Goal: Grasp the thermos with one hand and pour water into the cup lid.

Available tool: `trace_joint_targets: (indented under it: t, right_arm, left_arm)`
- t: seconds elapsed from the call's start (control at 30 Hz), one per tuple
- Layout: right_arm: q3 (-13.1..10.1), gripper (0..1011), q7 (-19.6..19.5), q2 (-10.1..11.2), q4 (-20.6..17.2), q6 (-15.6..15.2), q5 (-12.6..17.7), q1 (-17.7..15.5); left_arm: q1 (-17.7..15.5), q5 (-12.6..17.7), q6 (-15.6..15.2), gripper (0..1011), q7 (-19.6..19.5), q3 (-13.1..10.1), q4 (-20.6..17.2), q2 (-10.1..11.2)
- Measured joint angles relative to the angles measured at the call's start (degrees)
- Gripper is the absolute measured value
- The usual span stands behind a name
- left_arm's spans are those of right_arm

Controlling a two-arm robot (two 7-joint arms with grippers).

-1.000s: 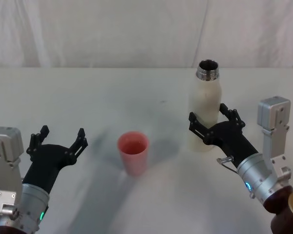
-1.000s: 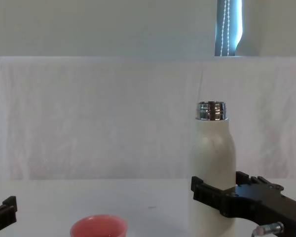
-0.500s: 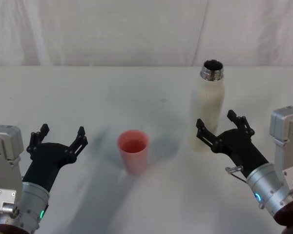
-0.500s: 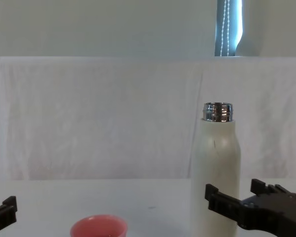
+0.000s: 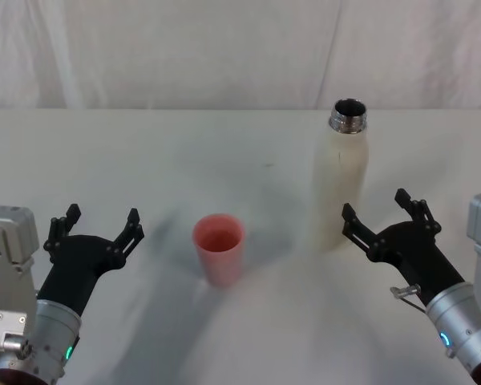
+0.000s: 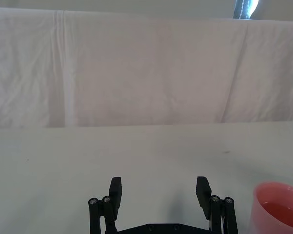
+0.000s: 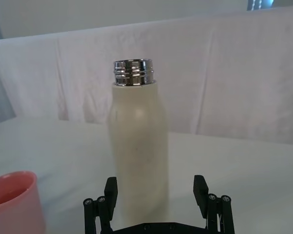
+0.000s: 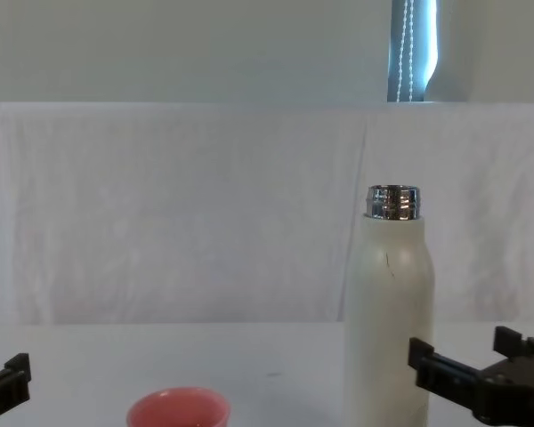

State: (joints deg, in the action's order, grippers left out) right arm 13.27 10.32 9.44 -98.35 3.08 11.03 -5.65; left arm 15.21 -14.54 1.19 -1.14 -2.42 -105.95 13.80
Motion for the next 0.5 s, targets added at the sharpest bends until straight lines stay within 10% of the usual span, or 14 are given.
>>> trace_joint_targets:
  t: [0.5]
  right_arm:
    - [-2.0, 1001, -2.5, -0.2, -1.9, 2.1, -2.9, -3.8]
  left_arm:
    - [0.0, 0.0, 0.0, 1001, 0.0, 0.0, 0.0, 0.0]
